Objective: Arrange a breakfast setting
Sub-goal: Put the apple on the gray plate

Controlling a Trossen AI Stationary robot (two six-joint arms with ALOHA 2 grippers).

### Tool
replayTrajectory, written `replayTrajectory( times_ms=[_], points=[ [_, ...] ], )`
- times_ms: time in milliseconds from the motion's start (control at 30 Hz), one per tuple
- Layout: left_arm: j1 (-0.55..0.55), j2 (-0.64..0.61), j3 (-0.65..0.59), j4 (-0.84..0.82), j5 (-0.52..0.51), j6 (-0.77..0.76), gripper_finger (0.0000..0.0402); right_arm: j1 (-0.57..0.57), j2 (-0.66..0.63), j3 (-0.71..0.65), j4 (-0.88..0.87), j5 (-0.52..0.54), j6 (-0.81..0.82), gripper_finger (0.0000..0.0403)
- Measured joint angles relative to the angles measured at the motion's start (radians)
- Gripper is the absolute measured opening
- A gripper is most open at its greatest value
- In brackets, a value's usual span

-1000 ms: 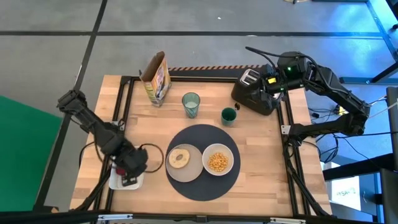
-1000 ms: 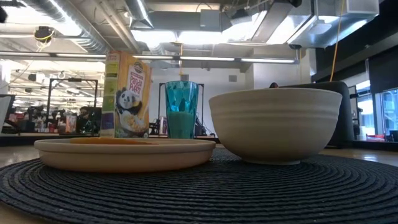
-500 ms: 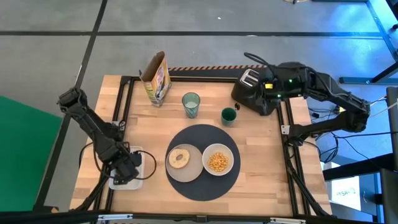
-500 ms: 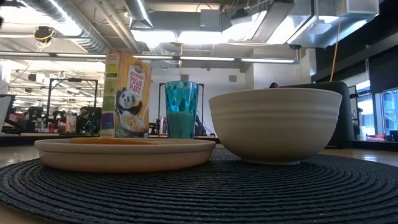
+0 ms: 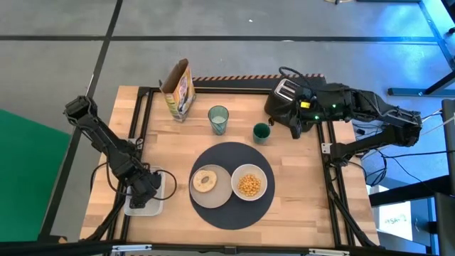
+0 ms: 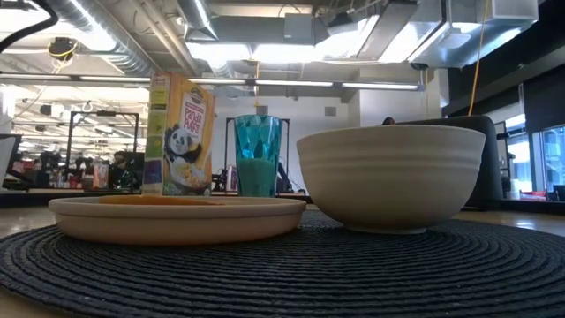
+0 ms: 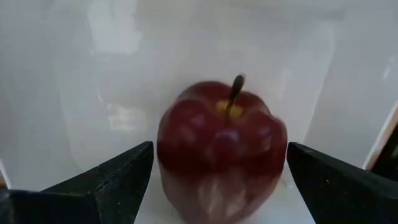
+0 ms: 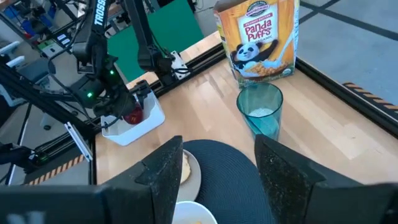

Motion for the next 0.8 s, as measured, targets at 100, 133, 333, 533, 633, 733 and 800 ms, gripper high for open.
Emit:
replayTrajectory(
  times_ms=[100,133,333,533,633,733,800],
  points=[
    [0.0,0.001,-0.017,0.03,-0.001,0.0,0.0362,0.027,0.0,0.0,0.0,0.037,0.013,0.0191],
    [-0.002,0.001,-0.023,0.035,-0.001,0.0,0.036,0.034,0.0,0.0,0.0,0.045,0.021,0.0191],
    [-0.002,0.001,-0.036,0.036,0.002,-0.004,0.0316,0.065,0.0,0.0,0.001,0.083,0.034,0.0191],
    [-0.001,0.002,-0.012,0.028,0.039,-0.122,0.0282,0.085,0.0,0.0,0.012,0.107,0.035,0.0191],
    [-0.001,0.001,0.057,-0.023,0.052,-0.193,0.0282,0.086,0.003,-0.002,0.014,0.124,0.034,0.0191],
    [-0.001,0.001,0.161,-0.06,-0.004,-0.215,0.0281,0.092,0.006,-0.049,0.074,0.119,0.026,0.0191],
    [-0.001,0.001,0.236,-0.092,-0.093,-0.217,0.0281,0.101,0.01,-0.104,0.17,0.069,-0.008,0.0191]
  ],
)
